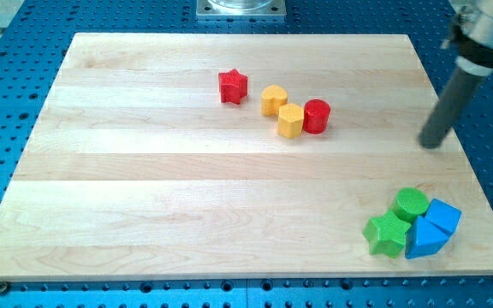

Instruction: Place the yellow heart diagonally top right to the yellow hexagon

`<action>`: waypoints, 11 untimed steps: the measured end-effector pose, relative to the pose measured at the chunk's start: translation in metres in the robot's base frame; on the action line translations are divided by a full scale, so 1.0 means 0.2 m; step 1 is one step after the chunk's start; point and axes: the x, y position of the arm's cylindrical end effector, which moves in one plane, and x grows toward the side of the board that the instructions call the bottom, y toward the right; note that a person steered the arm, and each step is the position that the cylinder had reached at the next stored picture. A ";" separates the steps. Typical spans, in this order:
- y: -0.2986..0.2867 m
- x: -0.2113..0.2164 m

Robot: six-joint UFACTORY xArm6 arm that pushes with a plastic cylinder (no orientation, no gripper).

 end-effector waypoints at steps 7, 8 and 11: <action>-1.05 -0.53; -1.11 -0.69; -0.62 -0.71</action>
